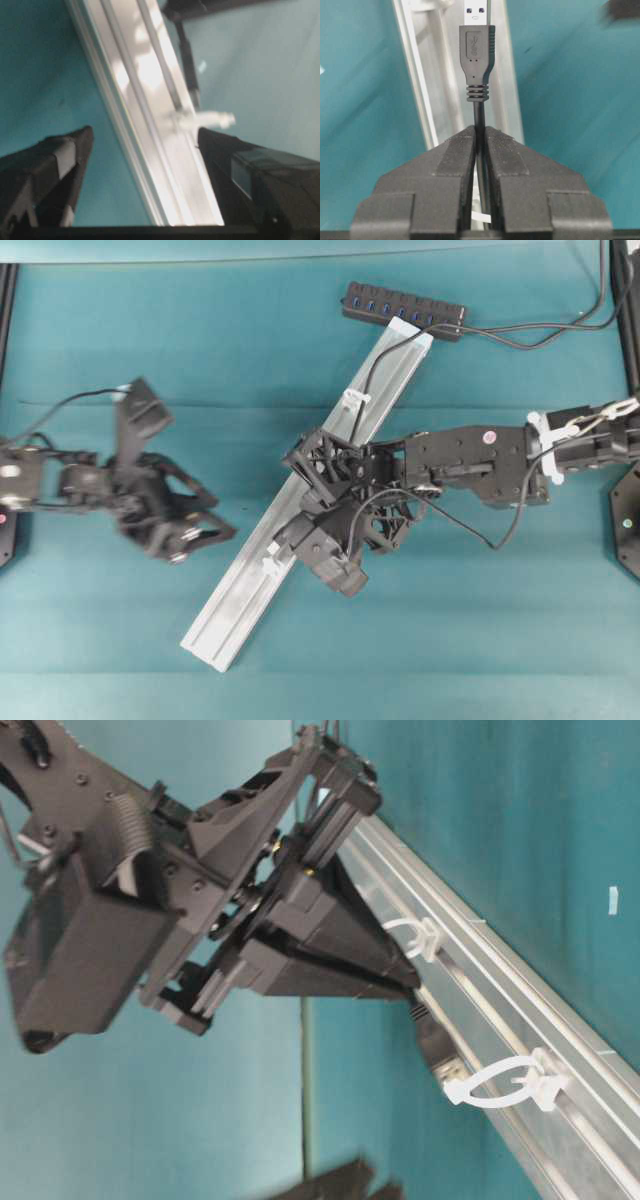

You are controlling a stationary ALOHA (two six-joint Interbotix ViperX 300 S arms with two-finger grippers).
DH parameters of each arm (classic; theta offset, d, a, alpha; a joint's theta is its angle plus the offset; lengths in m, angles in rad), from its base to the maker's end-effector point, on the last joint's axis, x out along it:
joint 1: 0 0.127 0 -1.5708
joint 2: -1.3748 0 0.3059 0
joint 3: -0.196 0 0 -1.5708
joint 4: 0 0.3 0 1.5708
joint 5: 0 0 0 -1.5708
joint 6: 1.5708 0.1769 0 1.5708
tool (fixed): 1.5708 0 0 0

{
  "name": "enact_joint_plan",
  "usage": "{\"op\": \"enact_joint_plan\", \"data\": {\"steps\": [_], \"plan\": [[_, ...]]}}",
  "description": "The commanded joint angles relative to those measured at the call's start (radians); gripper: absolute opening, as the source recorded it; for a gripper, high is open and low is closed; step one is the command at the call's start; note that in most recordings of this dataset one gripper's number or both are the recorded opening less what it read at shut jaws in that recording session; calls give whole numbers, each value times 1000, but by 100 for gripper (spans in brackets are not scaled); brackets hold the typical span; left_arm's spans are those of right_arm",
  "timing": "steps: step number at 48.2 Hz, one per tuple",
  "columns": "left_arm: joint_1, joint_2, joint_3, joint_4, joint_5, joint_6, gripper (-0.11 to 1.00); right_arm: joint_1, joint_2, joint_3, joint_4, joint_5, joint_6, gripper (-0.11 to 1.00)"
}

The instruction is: Pass the USB cable through three rings with both arms.

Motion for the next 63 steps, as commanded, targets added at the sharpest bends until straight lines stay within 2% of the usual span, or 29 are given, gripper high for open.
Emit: {"op": "enact_joint_plan", "data": {"steps": [1,23,40,57,63], "plan": [[-8,-163,0,3,20,6,91,2,9,-3,-2,-3,-8,7],[-20,-230,-8,3,187,12,91,23,12,6,-2,-3,-9,7],[-21,-233,-6,3,196,17,91,40,29,-11,0,-31,-8,7],[-18,-225,0,3,215,25,91,75,40,-25,25,-67,-6,7],[-18,-225,0,3,213,25,91,83,58,-41,51,-80,-5,7]]}}
